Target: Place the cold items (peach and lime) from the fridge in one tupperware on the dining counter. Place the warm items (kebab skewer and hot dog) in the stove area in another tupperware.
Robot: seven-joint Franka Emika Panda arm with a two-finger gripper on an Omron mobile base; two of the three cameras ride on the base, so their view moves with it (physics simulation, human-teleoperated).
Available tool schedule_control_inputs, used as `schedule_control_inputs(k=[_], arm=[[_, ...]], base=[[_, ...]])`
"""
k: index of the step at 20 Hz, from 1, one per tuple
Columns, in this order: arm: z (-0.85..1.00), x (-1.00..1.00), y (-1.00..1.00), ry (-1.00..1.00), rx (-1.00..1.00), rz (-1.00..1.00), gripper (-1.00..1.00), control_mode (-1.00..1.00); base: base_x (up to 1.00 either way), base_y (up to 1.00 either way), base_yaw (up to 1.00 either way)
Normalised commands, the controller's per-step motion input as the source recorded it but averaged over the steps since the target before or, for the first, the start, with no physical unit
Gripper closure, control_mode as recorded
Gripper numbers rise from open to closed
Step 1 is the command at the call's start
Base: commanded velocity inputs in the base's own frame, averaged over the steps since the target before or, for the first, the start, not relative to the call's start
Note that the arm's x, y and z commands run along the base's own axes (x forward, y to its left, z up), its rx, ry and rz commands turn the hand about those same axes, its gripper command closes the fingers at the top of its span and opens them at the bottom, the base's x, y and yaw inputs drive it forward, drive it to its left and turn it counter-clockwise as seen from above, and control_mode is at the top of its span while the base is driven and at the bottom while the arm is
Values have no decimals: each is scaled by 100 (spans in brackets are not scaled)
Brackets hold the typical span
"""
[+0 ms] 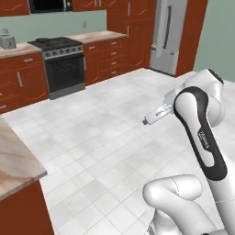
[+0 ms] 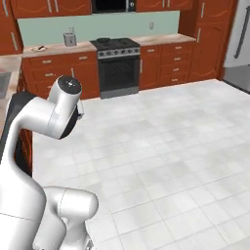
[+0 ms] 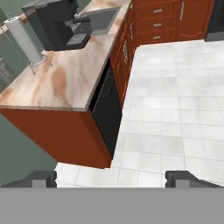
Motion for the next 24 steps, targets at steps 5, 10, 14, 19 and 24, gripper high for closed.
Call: schedule_control_inputs(k=[5, 10, 14, 19, 24], arm=[[0, 0, 0, 0, 0, 0, -100, 100], [0, 0, 0, 0, 0, 0, -100, 100], [0, 0, 0, 0, 0, 0, -100, 100], [0, 0, 0, 0, 0, 0, -100, 100], [0, 0, 0, 0, 0, 0, -100, 100]], base=[[100, -50, 40], [100, -47, 39], [100, -43, 38], [100, -43, 36], [100, -42, 33]])
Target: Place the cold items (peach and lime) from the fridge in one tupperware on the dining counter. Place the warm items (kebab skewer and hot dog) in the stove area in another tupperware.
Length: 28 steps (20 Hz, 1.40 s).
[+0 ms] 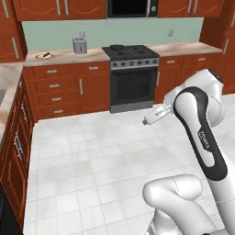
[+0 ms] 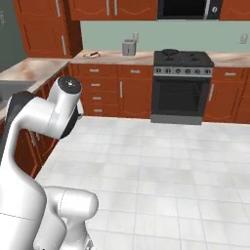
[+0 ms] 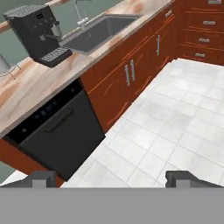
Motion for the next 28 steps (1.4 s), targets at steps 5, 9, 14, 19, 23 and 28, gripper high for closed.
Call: schedule_control_inputs(k=[5, 9, 14, 19, 23, 28], arm=[[0, 0, 0, 0, 0, 0, -100, 100], [0, 0, 0, 0, 0, 0, -100, 100], [0, 0, 0, 0, 0, 0, -100, 100], [0, 0, 0, 0, 0, 0, -100, 100], [0, 0, 0, 0, 0, 0, -100, 100], [0, 0, 0, 0, 0, 0, -100, 100]], base=[[100, -41, 31], [100, -39, 29], [100, -37, 28], [100, -47, 16], [100, -44, 3], [100, -37, 2]])
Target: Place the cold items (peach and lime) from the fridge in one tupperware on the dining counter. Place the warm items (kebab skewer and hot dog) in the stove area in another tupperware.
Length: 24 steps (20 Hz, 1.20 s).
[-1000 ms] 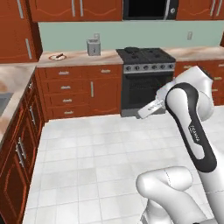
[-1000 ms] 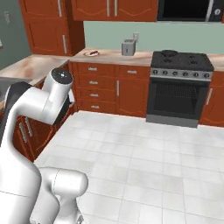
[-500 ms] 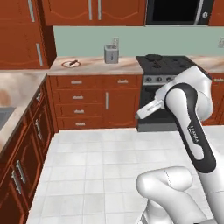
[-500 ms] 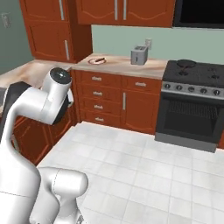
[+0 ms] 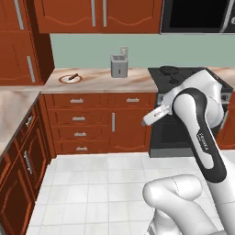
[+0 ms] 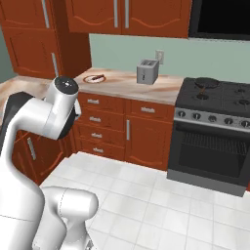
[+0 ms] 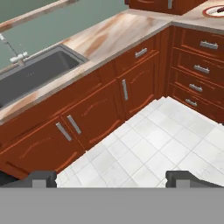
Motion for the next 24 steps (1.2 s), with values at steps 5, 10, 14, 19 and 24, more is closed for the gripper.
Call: schedule_control_inputs(k=[5, 10, 14, 19, 24], arm=[[0, 0, 0, 0, 0, 0, -100, 100], [0, 0, 0, 0, 0, 0, -100, 100], [0, 0, 0, 0, 0, 0, -100, 100], [0, 0, 0, 0, 0, 0, -100, 100], [0, 0, 0, 0, 0, 0, -100, 100]], base=[[100, -16, 0], [100, 1, 0], [100, 27, -3], [100, 55, -12], [87, 76, -21]])
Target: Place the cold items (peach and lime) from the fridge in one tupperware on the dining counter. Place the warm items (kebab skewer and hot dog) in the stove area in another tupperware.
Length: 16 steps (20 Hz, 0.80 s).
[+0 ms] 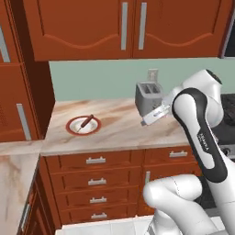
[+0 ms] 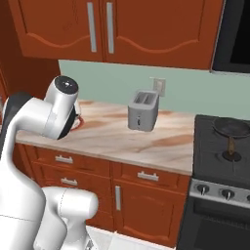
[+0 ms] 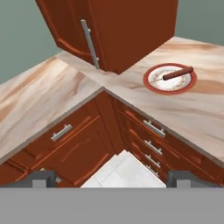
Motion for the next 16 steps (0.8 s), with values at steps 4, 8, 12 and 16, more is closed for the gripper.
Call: schedule_control_inputs(k=[4, 8, 12, 16], arm=[[0, 0, 0, 0, 0, 0, -100, 100], [0, 0, 0, 0, 0, 0, -100, 100], [0, 0, 0, 0, 0, 0, -100, 100], [-9, -2, 2, 0, 0, 0, -100, -100]], base=[[54, 69, -20], [79, 55, -25], [96, 37, -23], [24, 3, -5]])
